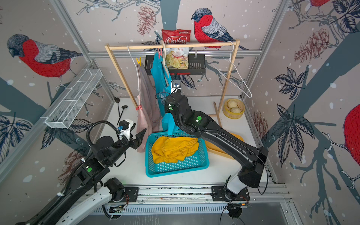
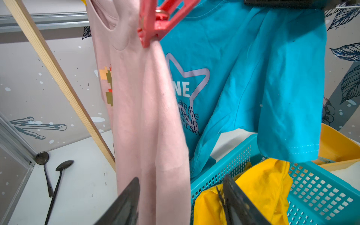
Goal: Remove the clothespins securing t-shirts to the hanger
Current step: Pick up the hanger from the clothes rail.
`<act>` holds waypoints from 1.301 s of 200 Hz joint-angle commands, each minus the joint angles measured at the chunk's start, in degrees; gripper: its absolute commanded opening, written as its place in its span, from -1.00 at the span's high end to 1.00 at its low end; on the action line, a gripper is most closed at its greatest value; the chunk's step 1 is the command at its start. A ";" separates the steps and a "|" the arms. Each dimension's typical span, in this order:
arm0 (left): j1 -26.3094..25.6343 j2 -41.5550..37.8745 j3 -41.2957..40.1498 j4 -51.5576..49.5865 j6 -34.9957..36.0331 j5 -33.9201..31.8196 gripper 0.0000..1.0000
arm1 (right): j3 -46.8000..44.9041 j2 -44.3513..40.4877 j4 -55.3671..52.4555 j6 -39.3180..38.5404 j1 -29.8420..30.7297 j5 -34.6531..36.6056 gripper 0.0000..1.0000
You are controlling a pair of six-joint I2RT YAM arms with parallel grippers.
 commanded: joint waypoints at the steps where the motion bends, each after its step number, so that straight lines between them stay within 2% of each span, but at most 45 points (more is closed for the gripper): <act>1: 0.10 0.36 0.68 2.65 -1.05 -0.07 -0.30 | -0.04 -0.99 9.11 -8.25 -0.48 -2.13 1.00; 32: 0.10 0.98 1.16 2.91 -1.32 -0.08 -0.30 | 0.94 -0.67 11.51 -16.11 -0.59 -3.47 1.00; 56: 0.10 1.10 1.59 2.82 -1.32 -0.30 -0.30 | 2.25 -1.04 11.18 -18.76 -0.58 -3.98 1.00; 106: 0.11 1.65 3.24 2.91 -0.98 -1.44 -0.30 | -1.00 -7.78 9.77 -18.96 -0.82 -4.70 1.00; 170: 0.10 5.40 7.56 4.75 -0.79 -0.66 -0.30 | -0.38 -15.33 -2.94 -17.95 -2.80 -8.42 1.00; 191: 0.10 6.42 8.63 5.00 -1.12 -0.30 -0.30 | 0.94 -14.74 -6.44 -17.46 -4.80 -10.85 1.00; 226: 0.10 7.70 8.98 6.06 -1.97 -0.48 -0.30 | -1.66 -11.80 -4.27 -17.88 -7.36 -15.36 1.00; 260: 0.11 8.65 10.09 5.68 -3.08 -0.18 -0.30 | 0.58 -8.37 -5.42 -20.31 -8.56 -16.82 1.00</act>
